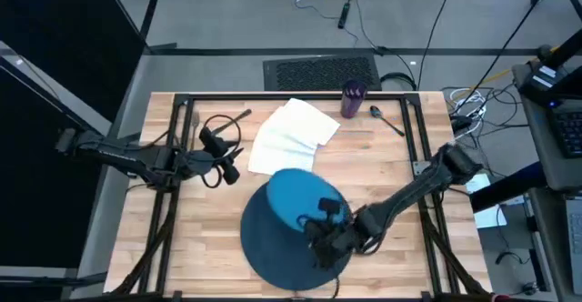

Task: Set table place
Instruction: Put the blue plate to bottom on the blue table mat, then fold the white table napkin

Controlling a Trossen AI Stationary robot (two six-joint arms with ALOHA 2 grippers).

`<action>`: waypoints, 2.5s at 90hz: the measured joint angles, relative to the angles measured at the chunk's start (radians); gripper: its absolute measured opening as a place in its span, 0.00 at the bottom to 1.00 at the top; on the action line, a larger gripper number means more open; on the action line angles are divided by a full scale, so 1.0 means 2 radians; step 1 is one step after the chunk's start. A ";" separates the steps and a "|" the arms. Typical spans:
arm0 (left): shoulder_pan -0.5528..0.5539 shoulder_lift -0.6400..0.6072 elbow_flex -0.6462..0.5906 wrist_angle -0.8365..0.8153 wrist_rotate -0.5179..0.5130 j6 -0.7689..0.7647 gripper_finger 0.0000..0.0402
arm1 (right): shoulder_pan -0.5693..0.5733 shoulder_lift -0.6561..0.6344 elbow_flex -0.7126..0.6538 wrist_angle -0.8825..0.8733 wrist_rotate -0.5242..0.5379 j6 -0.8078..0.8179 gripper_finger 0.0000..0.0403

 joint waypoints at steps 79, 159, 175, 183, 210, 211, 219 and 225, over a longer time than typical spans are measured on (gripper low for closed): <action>-0.001 0.000 -0.014 -0.002 0.027 -0.015 0.26 | -0.014 0.136 0.056 0.101 -0.145 0.075 0.00; 0.000 0.000 -0.020 -0.009 0.029 -0.014 0.26 | -0.006 0.169 0.056 0.160 -0.172 0.198 0.00; 0.000 0.000 -0.020 -0.009 0.039 -0.014 0.26 | -0.006 0.169 0.056 0.170 -0.171 0.201 0.00; 0.000 0.000 -0.020 -0.009 0.046 -0.015 0.26 | -0.006 0.169 0.056 0.185 -0.174 0.203 0.02; 0.000 0.000 -0.020 -0.002 0.047 -0.014 0.26 | -0.006 0.169 0.056 0.220 -0.201 0.170 0.31; 0.000 0.000 -0.020 -0.002 0.047 -0.014 0.26 | -0.006 0.169 0.056 0.220 -0.201 0.166 0.32; 0.000 0.000 -0.020 0.003 0.047 -0.014 0.26 | -0.007 0.167 0.056 0.219 -0.201 0.125 0.39; 0.000 0.000 -0.020 0.007 0.046 -0.014 0.26 | -0.012 0.157 0.055 0.215 -0.202 0.096 0.42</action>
